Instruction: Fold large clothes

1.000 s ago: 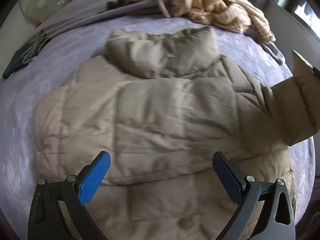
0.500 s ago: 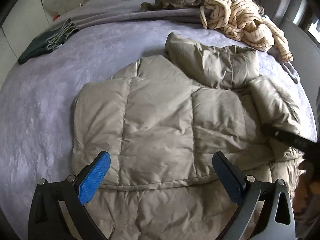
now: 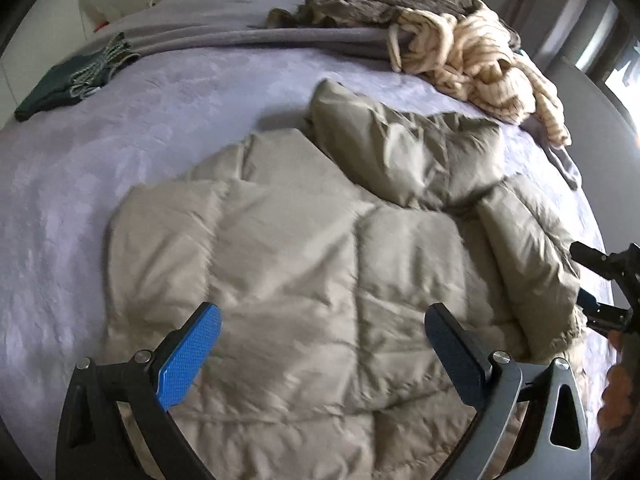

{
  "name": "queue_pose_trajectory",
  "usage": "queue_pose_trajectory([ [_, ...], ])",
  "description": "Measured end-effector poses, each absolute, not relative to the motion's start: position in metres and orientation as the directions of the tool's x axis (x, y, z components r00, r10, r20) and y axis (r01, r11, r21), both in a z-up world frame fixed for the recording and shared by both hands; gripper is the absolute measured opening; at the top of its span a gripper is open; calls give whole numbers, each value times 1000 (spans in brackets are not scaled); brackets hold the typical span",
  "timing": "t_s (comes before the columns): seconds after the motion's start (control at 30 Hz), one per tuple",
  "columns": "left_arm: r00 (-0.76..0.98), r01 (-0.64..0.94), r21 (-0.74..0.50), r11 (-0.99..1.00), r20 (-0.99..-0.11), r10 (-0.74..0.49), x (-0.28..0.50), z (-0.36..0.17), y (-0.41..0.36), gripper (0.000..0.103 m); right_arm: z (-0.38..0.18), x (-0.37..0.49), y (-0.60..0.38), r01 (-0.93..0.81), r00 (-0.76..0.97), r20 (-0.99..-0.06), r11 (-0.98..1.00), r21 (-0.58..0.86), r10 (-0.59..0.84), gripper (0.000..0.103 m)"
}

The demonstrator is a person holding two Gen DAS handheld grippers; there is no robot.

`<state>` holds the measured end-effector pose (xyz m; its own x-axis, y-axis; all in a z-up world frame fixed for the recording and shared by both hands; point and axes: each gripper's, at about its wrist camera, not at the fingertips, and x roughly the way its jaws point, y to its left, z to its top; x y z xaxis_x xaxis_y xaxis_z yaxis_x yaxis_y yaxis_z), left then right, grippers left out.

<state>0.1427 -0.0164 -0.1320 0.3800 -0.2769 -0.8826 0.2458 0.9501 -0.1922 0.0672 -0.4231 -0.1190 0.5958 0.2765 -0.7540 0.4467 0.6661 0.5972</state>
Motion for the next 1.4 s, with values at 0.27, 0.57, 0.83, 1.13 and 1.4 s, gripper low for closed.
queue_pose_trajectory([
  [0.27, 370, 204, -284, 937, -863, -343, 154, -131, 18, 102, -84, 100, -378, 274, 642, -728, 816, 509, 239, 10],
  [0.57, 270, 95, -606, 790, -748, -607, 165, -148, 55, 102, -107, 102, -226, -124, 486, -844, 974, 188, 224, 16],
  [0.83, 165, 108, -717, 689, -670, -724, 175, -159, 29, 102, -114, 63, -245, -111, 393, -880, 964, 242, 267, 71],
  [1.13, 114, 182, -678, 712, -705, -700, 185, -169, -23, 102, -94, -2, -467, 458, 571, -819, 807, 372, 53, 72],
  [1.4, 111, 221, -635, 740, -737, -666, 179, -168, -49, 9, -176, -6, -524, 551, 549, -729, 480, 683, 408, 25],
])
